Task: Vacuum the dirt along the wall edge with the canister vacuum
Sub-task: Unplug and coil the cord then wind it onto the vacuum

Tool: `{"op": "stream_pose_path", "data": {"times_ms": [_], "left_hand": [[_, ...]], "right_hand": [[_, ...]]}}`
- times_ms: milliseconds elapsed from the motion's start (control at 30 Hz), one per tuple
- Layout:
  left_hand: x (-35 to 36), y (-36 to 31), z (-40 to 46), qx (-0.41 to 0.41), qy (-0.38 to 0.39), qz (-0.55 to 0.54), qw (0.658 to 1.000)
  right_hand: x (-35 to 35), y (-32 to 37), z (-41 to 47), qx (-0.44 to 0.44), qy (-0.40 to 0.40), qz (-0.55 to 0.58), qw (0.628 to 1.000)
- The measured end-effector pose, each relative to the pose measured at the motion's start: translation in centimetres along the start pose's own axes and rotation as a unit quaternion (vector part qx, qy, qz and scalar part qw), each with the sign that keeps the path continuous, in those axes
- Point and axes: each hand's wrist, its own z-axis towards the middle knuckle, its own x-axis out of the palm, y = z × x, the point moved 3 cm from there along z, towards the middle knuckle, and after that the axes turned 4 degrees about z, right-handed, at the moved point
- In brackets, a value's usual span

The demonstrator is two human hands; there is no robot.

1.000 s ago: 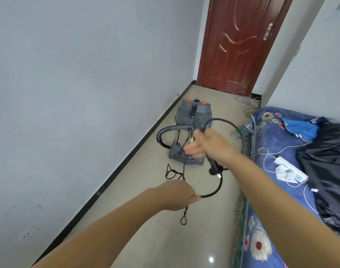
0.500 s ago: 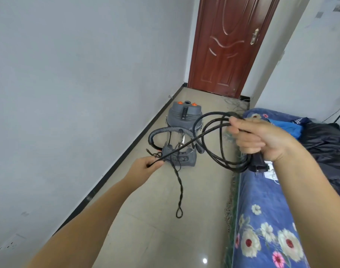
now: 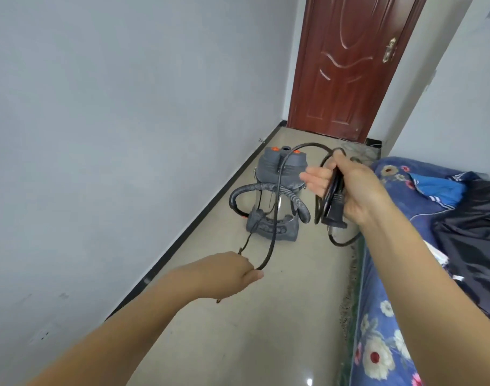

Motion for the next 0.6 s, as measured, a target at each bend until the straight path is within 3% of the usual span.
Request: {"op": "stream_pose_path", "data": {"times_ms": [67, 133, 200, 233, 267, 300, 433, 533, 600], "left_hand": [[-2.5, -1.5, -0.9, 0.015, 0.016, -0.011, 1.0], [-4.6, -2.4, -1.4, 0.025, -0.003, -0.042, 0.999], [-6.0, -2.5, -1.8, 0.036, -0.053, -0.085, 0.994], [-6.3, -2.4, -1.9, 0.044, -0.076, -0.107, 0.99], [-6.4, -2.2, -2.0, 0.055, -0.098, -0.125, 0.986], [-6.2, -2.0, -2.1, 0.068, -0.122, -0.142, 0.98], [-4.1, -0.3, -1.0, 0.082, -0.2, -0.278, 0.936], [-2.0, 1.1, 0.5, 0.101, -0.214, -0.393, 0.889], [-0.6, 2.7, 1.5, 0.08, -0.238, -0.411, 0.877]], "right_hand": [[3.1, -2.1, -0.7, 0.01, 0.092, -0.122, 0.988], [5.1, -4.3, -1.8, 0.001, 0.16, -0.286, 0.945], [5.8, -6.0, -2.6, -0.076, 0.184, -0.516, 0.833], [5.8, -6.5, -3.0, -0.106, 0.192, -0.601, 0.769], [5.6, -7.0, -3.2, -0.104, 0.207, -0.644, 0.729], [5.0, -7.5, -3.4, -0.072, 0.227, -0.646, 0.725], [2.4, -8.0, -4.3, 0.146, 0.245, -0.454, 0.844], [0.5, -5.6, -4.8, 0.193, 0.274, -0.402, 0.852], [-1.1, -2.5, -4.9, 0.188, 0.273, -0.338, 0.881]]}}
